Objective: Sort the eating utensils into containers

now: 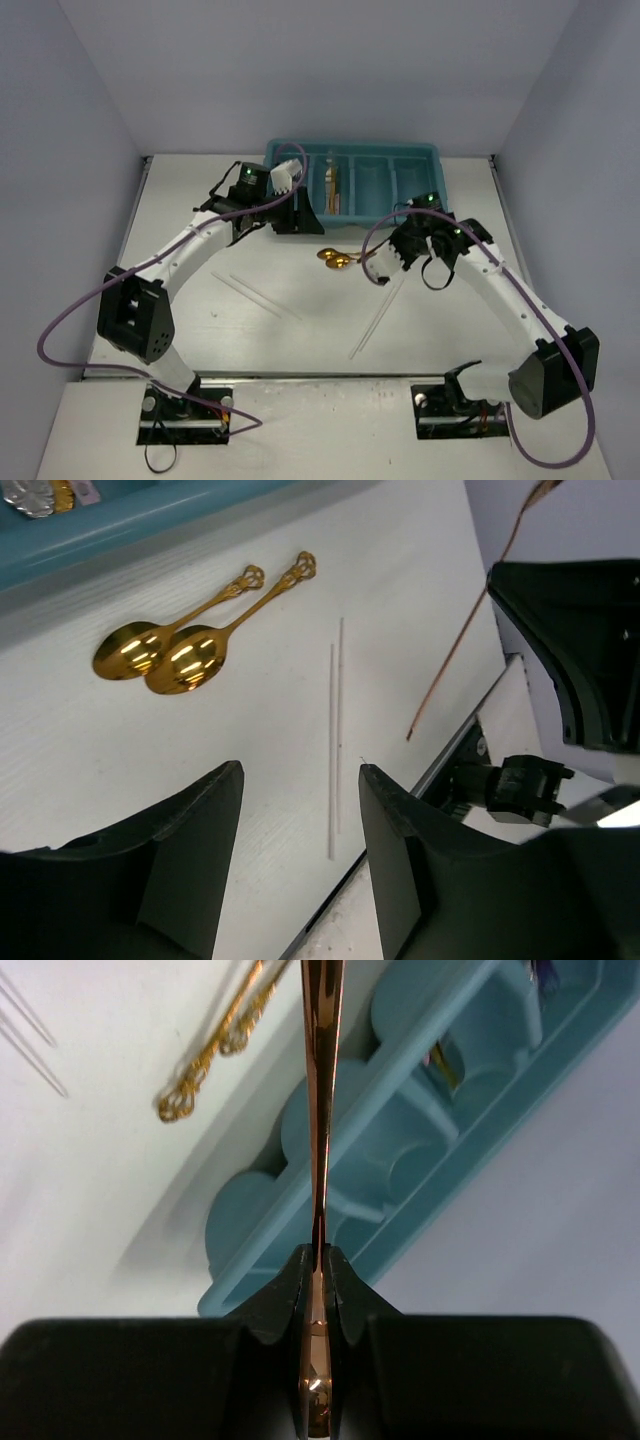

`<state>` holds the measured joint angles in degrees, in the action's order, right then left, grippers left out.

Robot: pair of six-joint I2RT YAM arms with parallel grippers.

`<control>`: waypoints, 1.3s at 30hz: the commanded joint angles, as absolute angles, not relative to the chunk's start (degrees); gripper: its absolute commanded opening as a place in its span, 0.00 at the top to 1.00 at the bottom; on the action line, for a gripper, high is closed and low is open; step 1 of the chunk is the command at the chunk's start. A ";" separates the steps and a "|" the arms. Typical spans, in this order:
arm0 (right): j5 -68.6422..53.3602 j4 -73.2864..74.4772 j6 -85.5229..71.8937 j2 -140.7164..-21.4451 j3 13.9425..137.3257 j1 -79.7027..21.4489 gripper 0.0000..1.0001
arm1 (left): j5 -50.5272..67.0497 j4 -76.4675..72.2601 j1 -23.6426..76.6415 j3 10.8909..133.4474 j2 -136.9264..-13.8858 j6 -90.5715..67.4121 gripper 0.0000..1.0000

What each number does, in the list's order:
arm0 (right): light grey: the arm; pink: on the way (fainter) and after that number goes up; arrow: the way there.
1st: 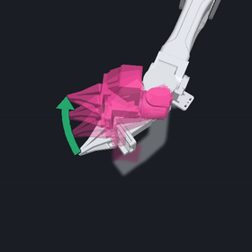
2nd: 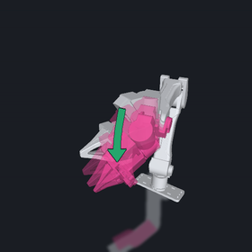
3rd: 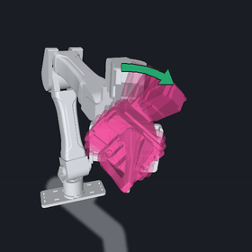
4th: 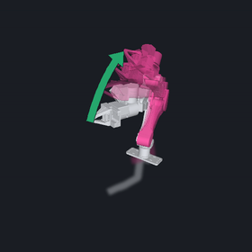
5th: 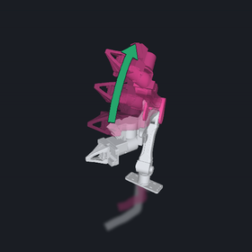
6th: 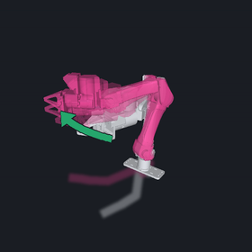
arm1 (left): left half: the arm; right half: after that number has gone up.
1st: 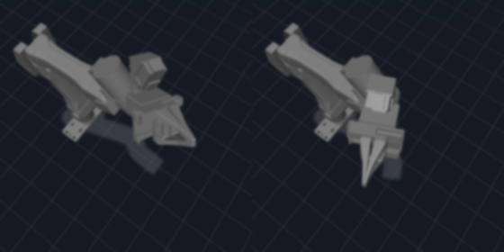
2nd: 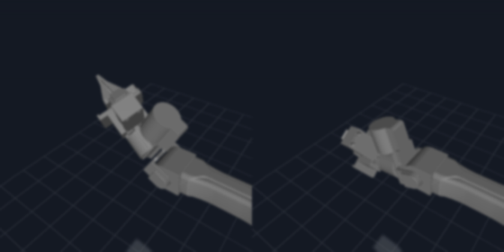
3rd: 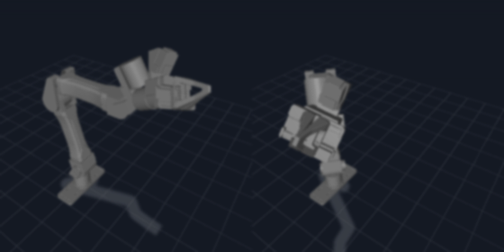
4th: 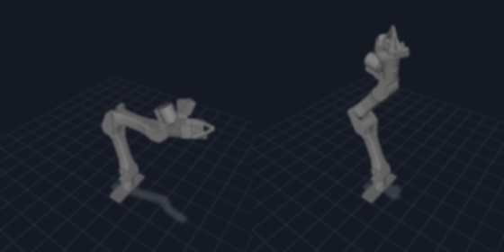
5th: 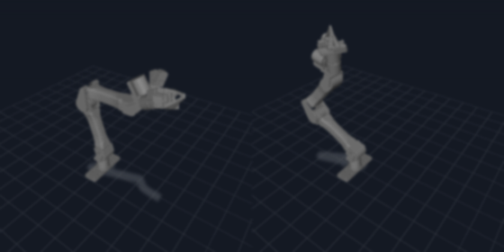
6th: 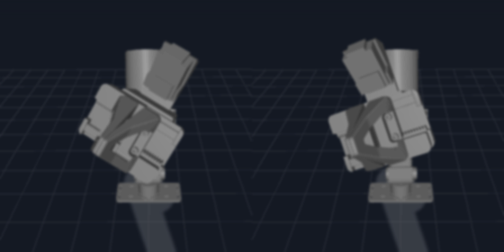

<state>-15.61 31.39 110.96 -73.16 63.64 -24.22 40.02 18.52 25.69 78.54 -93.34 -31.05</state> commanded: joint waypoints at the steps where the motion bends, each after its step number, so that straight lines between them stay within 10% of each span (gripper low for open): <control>1: -25.33 28.00 141.50 -74.49 66.00 -19.59 1.00 | 46.48 7.66 25.94 79.84 -92.04 -36.64 0.56; 23: -32.61 28.04 149.59 -73.15 65.07 -19.86 1.00 | 49.48 13.53 38.29 89.85 -103.71 -30.67 0.64; 33: -31.99 27.95 152.27 -72.41 64.34 -20.04 0.99 | 51.12 14.78 40.25 90.25 -105.22 -31.42 1.00; 39: -33.34 27.82 152.84 -69.17 63.20 -20.04 0.27 | 47.42 13.20 40.04 88.52 -103.08 -33.00 1.00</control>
